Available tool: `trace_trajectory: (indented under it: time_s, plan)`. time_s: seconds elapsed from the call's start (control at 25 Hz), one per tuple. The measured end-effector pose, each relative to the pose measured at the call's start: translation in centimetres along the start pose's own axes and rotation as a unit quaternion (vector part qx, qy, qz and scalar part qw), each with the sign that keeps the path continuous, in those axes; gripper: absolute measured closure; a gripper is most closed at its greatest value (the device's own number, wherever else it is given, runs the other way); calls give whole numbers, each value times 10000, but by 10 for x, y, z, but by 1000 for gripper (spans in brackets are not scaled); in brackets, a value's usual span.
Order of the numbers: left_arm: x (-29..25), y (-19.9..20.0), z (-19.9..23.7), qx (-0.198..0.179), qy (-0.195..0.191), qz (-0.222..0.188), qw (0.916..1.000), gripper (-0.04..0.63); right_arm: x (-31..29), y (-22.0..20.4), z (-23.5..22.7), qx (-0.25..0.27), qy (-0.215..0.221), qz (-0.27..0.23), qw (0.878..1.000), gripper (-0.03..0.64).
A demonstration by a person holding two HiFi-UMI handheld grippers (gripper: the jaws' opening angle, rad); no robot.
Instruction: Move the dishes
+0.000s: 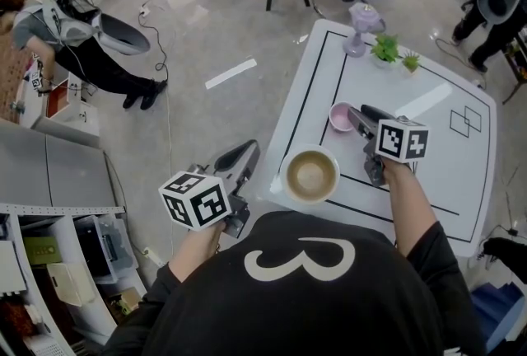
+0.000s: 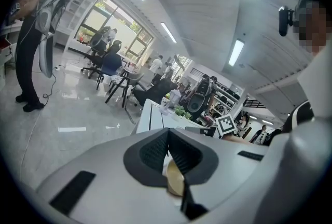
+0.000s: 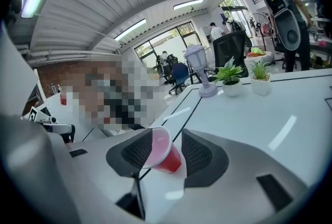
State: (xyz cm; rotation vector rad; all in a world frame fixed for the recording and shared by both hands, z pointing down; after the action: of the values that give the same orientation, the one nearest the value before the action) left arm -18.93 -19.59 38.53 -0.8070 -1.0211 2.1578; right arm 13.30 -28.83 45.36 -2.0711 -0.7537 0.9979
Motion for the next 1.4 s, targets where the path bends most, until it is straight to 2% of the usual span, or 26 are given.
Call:
trace_trajectory:
  time_s: [0.28,0.76,1.08,1.4]
  plan:
    - [11,-11,-6,28,-2,49,10000,592,21,-9,14,-56,244,-55,9997,396]
    - [21,-24,-16,22,-112,102,9999,592,59,-33,38,24,384,-100,9992,400]
    - [28,-27,-19,-22,-111,93,9999,592,59,-69,49,-111,535,183,9983,411]
    - [39,-35,-20,-113,-69,62,9999,592,54,-96,62,-20,736,521,9959,423]
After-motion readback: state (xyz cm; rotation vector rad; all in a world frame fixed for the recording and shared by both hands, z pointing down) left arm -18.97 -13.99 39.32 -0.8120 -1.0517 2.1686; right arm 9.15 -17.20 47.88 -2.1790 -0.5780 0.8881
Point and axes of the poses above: the fingertips, and each gripper's own axes: x backward along the fingers, z to its left, y out of its top, the point moved 8 cm from there along x, backward along the fingers, and after that the axes turned 7 degrees about -z, right-handed, at the moved point
